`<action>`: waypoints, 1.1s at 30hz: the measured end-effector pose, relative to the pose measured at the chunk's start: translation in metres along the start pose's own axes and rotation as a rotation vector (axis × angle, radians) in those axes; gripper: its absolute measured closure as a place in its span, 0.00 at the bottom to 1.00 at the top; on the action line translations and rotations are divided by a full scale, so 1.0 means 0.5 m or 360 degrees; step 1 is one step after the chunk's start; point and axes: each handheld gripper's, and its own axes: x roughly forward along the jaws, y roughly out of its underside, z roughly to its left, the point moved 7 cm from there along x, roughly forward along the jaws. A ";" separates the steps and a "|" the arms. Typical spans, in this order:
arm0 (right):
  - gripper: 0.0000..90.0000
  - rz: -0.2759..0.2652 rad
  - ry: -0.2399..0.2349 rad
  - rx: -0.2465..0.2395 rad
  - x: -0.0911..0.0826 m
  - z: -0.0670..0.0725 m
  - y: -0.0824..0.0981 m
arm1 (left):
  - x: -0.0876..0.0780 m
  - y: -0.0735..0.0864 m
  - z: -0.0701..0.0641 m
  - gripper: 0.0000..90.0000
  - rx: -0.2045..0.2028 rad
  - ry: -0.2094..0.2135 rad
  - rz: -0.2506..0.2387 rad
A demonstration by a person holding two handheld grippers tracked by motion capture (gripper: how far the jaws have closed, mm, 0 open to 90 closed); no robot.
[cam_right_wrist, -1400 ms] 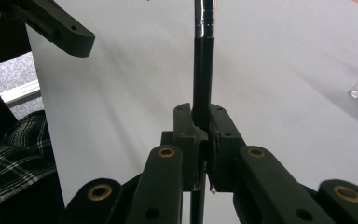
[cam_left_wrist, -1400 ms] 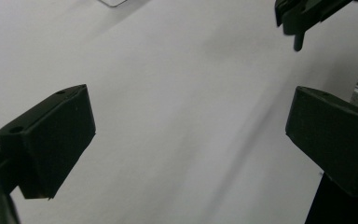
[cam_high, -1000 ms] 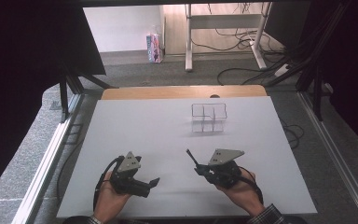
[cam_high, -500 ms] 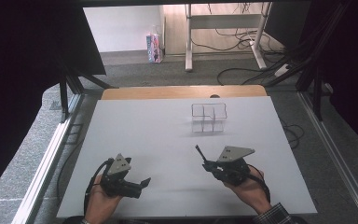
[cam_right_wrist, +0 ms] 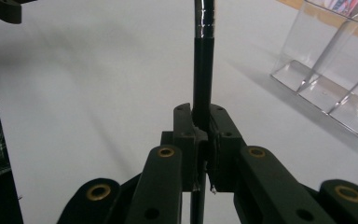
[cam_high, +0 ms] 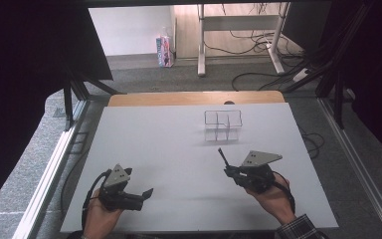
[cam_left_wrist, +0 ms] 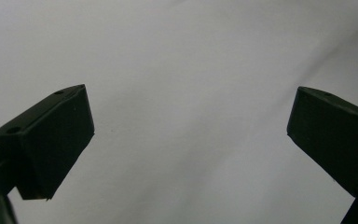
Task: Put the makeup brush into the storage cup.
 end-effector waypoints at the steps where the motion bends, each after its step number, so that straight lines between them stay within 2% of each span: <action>1: 0.92 -0.0001 0.0007 0.0005 -0.001 -0.003 0.000 | -0.003 0.001 0.002 0.01 0.0001 -0.0005 -0.0004; 4: 0.92 -0.0010 0.0013 0.0018 -0.004 -0.009 0.000 | -0.011 0.007 0.012 0.01 0.0012 -0.0049 0.0005; 7: 0.92 -0.0018 0.0019 0.0035 -0.005 -0.014 -0.002 | -0.021 0.018 0.026 0.01 -0.0007 -0.0083 0.0012; 13: 0.92 -0.0040 0.0031 0.0066 -0.004 -0.024 -0.007 | -0.032 0.027 0.040 0.01 -0.0070 -0.0076 -0.0020; 26: 0.92 -0.0103 0.0030 0.0159 -0.004 -0.060 -0.029 | -0.033 0.037 0.052 0.01 -0.0083 -0.0115 -0.0001; 33: 0.92 -0.0127 0.0038 0.0211 -0.005 -0.081 -0.039 | -0.032 0.043 0.055 0.01 -0.0119 -0.0091 0.0003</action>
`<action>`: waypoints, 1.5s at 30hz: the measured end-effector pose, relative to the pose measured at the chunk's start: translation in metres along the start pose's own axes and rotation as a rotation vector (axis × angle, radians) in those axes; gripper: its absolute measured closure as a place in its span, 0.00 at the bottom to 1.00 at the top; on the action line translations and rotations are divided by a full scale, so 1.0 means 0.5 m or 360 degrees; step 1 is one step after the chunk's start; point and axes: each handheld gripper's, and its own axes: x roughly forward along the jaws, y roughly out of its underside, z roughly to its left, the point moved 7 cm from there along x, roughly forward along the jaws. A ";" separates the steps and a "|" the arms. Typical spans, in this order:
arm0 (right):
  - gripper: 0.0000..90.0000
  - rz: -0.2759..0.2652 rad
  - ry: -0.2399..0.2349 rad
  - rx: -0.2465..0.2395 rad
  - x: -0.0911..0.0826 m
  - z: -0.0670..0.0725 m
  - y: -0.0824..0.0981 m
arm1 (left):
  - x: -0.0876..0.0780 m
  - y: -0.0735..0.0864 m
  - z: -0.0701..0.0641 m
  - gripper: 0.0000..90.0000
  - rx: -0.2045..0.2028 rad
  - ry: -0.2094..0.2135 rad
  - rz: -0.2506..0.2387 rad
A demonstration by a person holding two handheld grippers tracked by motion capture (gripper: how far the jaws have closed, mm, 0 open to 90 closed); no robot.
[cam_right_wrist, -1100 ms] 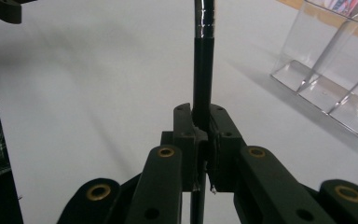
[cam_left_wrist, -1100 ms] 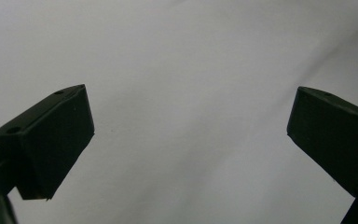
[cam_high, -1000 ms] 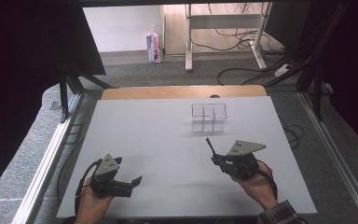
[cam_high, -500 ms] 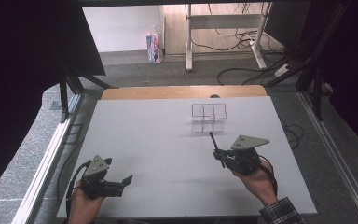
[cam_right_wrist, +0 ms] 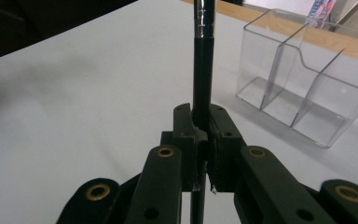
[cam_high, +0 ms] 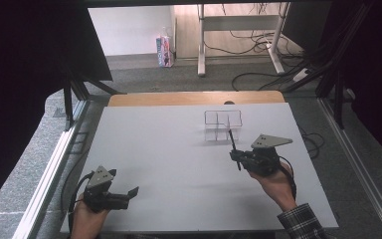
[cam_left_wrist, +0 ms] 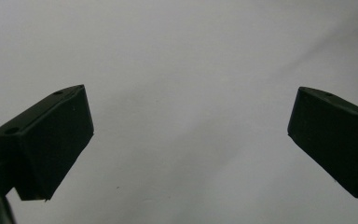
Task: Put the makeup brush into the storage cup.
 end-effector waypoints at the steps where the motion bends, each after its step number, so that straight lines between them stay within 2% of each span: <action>1: 0.92 -0.0006 -0.0001 0.0009 0.001 -0.003 -0.003 | 0.001 0.000 -0.001 0.01 0.0005 0.0001 0.0007; 4: 0.92 -0.0016 0.0019 0.0014 0.003 -0.013 -0.012 | 0.002 0.000 -0.002 0.00 0.0023 -0.0011 0.0015; 9: 0.92 -0.0045 0.0021 0.0034 0.009 -0.024 -0.027 | 0.002 0.001 -0.001 0.00 0.0008 -0.0010 0.0021; 15: 0.92 -0.0067 0.0037 0.0033 0.018 -0.032 -0.045 | 0.006 0.003 -0.004 0.00 0.0025 -0.0011 0.0050; 27: 0.92 -0.0116 0.0025 0.0054 0.045 -0.040 -0.085 | 0.006 0.002 -0.005 0.00 0.0028 -0.0005 0.0047; 45: 0.92 -0.0136 0.0068 0.0040 0.076 -0.066 -0.129 | 0.005 0.001 -0.007 0.00 0.0029 0.0013 0.0033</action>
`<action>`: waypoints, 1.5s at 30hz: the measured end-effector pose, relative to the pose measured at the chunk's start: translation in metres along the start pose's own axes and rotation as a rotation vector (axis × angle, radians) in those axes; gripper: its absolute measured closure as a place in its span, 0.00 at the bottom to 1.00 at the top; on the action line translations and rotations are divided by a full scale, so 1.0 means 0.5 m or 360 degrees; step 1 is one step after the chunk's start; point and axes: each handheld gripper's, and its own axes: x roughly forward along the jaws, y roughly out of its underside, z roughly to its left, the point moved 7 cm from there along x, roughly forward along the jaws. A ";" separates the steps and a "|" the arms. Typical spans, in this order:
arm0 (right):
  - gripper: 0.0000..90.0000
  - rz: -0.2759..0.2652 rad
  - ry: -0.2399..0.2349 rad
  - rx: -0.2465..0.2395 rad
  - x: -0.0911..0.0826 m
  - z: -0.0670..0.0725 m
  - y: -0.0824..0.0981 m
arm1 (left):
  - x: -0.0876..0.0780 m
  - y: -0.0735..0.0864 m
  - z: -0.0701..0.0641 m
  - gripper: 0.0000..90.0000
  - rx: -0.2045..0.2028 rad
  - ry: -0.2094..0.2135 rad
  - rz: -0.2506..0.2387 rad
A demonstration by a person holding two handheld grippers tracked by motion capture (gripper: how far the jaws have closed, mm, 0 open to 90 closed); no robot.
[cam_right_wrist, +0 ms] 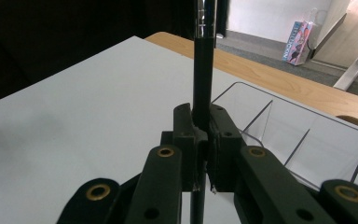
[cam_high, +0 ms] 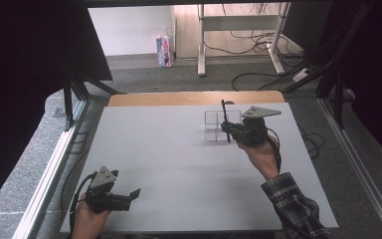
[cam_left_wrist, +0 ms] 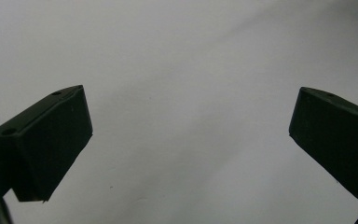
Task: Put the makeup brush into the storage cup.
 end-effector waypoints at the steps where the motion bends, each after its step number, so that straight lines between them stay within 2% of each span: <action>1: 0.92 0.0001 0.0006 -0.0003 0.002 -0.002 -0.001 | 0.000 0.000 0.000 0.00 -0.0001 0.0002 -0.0001; 12: 0.92 -0.0004 0.0024 0.0018 0.021 -0.019 -0.013 | 0.000 0.000 -0.001 0.00 0.0002 0.0003 0.0000; 27: 0.92 -0.0005 0.0087 0.0027 0.047 -0.050 -0.036 | -0.001 0.000 0.000 0.00 -0.0002 0.0007 -0.0006; 35: 0.92 -0.0036 0.0109 0.0052 0.062 -0.067 -0.051 | 0.000 0.000 0.000 0.00 -0.0005 0.0010 -0.0008; 45: 0.92 -0.0045 0.0153 0.0032 0.088 -0.087 -0.067 | 0.000 0.000 0.000 0.00 -0.0005 0.0013 -0.0009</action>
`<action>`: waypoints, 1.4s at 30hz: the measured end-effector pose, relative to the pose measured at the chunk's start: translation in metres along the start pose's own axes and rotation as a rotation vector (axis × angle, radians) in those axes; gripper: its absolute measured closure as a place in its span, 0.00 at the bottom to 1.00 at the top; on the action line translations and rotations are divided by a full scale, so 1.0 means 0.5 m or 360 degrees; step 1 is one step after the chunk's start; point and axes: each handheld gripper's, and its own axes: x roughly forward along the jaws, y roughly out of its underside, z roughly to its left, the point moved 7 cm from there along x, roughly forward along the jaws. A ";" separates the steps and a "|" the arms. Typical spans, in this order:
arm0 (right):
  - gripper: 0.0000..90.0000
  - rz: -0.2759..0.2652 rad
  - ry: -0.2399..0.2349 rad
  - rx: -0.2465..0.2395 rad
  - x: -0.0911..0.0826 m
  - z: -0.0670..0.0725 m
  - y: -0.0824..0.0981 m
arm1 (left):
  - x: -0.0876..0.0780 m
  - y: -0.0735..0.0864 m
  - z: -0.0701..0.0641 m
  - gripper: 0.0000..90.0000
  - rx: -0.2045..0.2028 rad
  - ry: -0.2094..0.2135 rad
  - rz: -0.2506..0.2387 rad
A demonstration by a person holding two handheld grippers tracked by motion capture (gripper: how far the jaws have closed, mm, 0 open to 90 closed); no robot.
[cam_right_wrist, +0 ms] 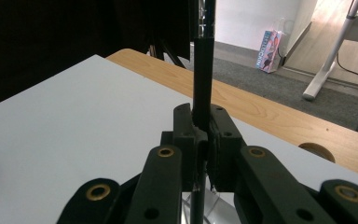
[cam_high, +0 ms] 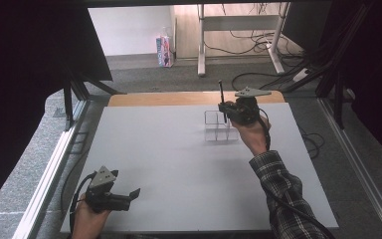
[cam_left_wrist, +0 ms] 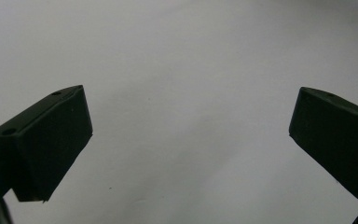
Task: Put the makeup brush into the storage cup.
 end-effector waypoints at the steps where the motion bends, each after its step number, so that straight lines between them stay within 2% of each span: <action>1: 0.92 0.0000 0.0002 0.0001 0.002 -0.002 0.000 | 0.000 0.000 0.000 0.00 0.0001 0.0000 0.0001; 11: 0.92 -0.0014 0.0042 -0.0007 0.029 -0.017 -0.005 | 0.001 0.000 0.000 0.00 0.0000 0.0005 0.0002; 22: 0.92 -0.0006 0.0089 -0.0021 0.051 -0.027 0.009 | 0.001 0.001 0.000 0.00 -0.0004 0.0011 0.0001; 42: 0.92 0.0068 0.0135 -0.0005 0.078 -0.045 0.065 | 0.003 0.002 0.000 0.00 -0.0007 0.0022 0.0015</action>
